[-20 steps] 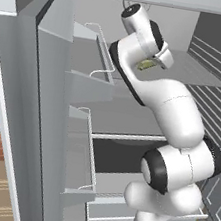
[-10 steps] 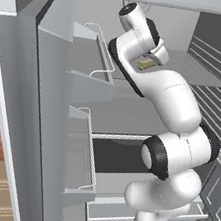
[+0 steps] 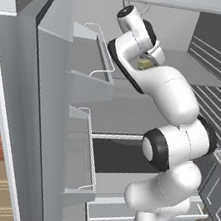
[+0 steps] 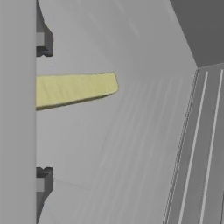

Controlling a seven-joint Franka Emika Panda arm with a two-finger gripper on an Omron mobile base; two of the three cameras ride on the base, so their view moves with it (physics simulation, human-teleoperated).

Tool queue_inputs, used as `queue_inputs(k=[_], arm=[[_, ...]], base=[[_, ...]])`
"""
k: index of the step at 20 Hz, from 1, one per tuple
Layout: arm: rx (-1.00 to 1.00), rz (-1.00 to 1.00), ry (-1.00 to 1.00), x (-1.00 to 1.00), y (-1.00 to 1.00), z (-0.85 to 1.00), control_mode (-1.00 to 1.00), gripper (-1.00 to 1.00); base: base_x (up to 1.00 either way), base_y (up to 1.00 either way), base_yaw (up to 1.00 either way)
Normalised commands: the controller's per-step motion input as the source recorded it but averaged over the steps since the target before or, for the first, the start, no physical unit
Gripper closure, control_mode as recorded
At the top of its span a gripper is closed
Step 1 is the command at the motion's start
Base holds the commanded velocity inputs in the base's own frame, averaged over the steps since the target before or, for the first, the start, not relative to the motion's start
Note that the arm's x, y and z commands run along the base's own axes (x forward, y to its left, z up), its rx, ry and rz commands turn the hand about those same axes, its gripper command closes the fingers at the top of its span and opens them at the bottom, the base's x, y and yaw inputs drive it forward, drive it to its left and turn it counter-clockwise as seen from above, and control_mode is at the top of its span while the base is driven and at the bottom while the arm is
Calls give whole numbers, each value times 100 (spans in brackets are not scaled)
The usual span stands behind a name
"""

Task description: Retrieve the butter from the fridge and place it on a plate on the dining table. Then retrieve the butter knife by the fridge and place it near the plate.

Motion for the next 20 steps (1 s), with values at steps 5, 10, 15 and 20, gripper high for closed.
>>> queue_inputs(k=[5, 10, 15, 20], arm=[[0, 9, 0, 27, -1, -1, -100, -100], [0, 7, -1, 29, 0, -2, -100, -100], [0, 6, 0, 21, 0, -9, -100, -100], [0, 1, 0, 2, 0, -10, -100, -100]], base=[[0, 0, 0], [0, 0, 0], [0, 0, 0], [0, 0, 0]])
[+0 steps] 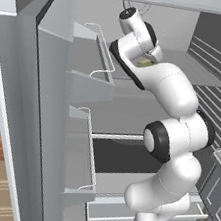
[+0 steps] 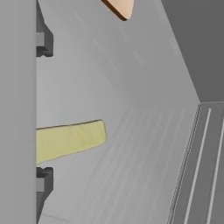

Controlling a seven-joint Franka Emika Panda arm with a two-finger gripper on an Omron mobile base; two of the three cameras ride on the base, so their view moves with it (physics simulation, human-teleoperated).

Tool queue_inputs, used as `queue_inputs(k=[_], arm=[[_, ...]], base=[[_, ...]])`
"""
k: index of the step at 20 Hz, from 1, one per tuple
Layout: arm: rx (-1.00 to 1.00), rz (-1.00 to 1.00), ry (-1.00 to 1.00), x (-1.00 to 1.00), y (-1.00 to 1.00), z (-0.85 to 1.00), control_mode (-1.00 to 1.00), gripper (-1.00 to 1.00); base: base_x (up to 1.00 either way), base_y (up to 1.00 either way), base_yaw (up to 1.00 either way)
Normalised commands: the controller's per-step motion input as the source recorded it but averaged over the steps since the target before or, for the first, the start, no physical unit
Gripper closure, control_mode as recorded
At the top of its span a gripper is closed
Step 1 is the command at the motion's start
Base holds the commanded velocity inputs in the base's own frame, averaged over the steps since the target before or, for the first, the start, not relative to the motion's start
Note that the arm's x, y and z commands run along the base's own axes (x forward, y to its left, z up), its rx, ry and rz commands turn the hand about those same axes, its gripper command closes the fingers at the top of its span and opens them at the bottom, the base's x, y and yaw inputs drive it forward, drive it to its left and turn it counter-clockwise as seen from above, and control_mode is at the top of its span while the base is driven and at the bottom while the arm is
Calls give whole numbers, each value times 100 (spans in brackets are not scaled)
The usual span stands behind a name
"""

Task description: Retrieve the butter from the fridge and place it on a plate on the dining table. Then retrieve the butter knife by the fridge and place it near the plate.

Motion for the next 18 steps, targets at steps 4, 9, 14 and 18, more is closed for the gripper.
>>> queue_inputs(k=[4, 9, 14, 18], arm=[[0, 0, 0, 9, 0, -18, -100, -100], [0, 0, 0, 2, 0, -29, -100, -100], [0, 0, 0, 4, 0, -35, -100, -100], [0, 0, 0, 11, 0, -29, -100, -100]], base=[[0, 0, 0], [0, 0, 0], [0, 0, 0], [0, 0, 0]])
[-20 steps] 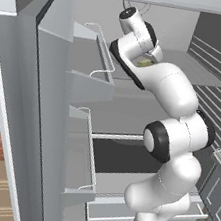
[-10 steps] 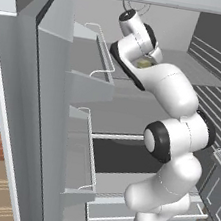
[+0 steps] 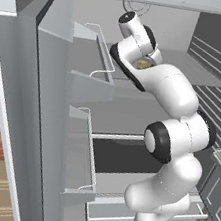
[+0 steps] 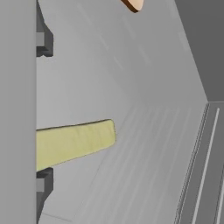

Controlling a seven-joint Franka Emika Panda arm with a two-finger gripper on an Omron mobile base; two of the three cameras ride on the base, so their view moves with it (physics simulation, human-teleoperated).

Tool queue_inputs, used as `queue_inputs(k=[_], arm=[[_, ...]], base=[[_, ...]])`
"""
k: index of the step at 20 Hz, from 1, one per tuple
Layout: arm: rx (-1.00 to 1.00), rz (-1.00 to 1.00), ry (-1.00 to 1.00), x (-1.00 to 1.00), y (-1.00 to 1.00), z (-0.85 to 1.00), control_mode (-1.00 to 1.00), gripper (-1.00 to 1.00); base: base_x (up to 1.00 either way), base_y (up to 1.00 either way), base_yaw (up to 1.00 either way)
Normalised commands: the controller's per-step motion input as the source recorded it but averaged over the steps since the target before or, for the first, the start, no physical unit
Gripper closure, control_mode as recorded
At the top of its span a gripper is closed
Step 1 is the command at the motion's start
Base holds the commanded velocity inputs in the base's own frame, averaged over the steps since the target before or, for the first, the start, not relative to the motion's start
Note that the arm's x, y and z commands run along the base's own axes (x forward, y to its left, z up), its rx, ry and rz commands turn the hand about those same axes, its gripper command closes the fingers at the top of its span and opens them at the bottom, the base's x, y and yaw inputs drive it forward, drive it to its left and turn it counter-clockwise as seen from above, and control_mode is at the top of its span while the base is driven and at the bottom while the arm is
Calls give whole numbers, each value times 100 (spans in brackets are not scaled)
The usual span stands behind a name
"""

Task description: Retrieve the butter from the fridge and place it on a plate on the dining table. Then retrieve the butter knife by the fridge and place it near the plate.

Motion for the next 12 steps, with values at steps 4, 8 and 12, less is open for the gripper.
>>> queue_inputs(k=[4, 8, 12], arm=[[0, 0, 0, 6, 0, -28, -100, -100], [2, 0, 0, 0, 0, -17, -100, -100], [2, 0, 0, 4, 0, -21, -100, 100]], base=[[0, 0, 0], [0, 0, 0], [0, 0, 0]])
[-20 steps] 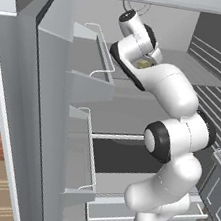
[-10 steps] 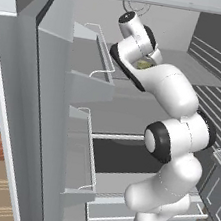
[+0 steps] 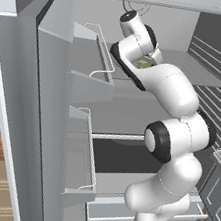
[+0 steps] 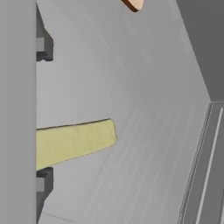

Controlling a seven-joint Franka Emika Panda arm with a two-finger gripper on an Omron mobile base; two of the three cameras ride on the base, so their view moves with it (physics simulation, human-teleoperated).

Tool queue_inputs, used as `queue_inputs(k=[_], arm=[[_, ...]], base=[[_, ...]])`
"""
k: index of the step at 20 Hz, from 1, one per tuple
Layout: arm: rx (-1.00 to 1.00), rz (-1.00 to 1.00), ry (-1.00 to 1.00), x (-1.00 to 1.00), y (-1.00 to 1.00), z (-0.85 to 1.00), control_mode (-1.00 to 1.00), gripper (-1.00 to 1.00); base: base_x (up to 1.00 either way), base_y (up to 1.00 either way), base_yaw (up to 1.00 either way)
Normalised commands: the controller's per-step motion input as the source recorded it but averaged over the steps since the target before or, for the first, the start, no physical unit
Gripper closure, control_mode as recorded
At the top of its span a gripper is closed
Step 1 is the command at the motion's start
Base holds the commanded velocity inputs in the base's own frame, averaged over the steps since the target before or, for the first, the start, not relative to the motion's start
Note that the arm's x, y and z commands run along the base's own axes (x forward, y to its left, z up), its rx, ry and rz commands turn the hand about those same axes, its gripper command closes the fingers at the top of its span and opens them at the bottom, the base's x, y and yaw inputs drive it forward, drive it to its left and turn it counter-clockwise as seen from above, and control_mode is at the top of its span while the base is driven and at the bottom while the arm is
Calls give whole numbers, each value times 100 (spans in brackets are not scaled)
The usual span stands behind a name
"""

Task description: Retrieve the butter from the fridge and place it on a plate on the dining table. Then retrieve the butter knife by the fridge and place it near the plate.

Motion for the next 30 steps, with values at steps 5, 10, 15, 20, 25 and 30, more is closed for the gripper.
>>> queue_inputs(k=[5, 10, 15, 20, 25, 30], arm=[[1, 0, -2, 3, 0, -16, -100, 100], [0, 0, -8, 4, 0, -4, -100, 100], [0, 0, -3, 4, 0, 0, -100, 100], [0, 5, 3, 0, 0, 0, -100, 100], [1, 17, 9, 0, -3, 1, -100, 100], [0, 22, 1, 0, -2, 0, -100, 100]], base=[[0, 0, 0], [0, 0, 0], [0, 0, 0], [0, 0, 0], [0, 0, 0], [0, 0, 0]])
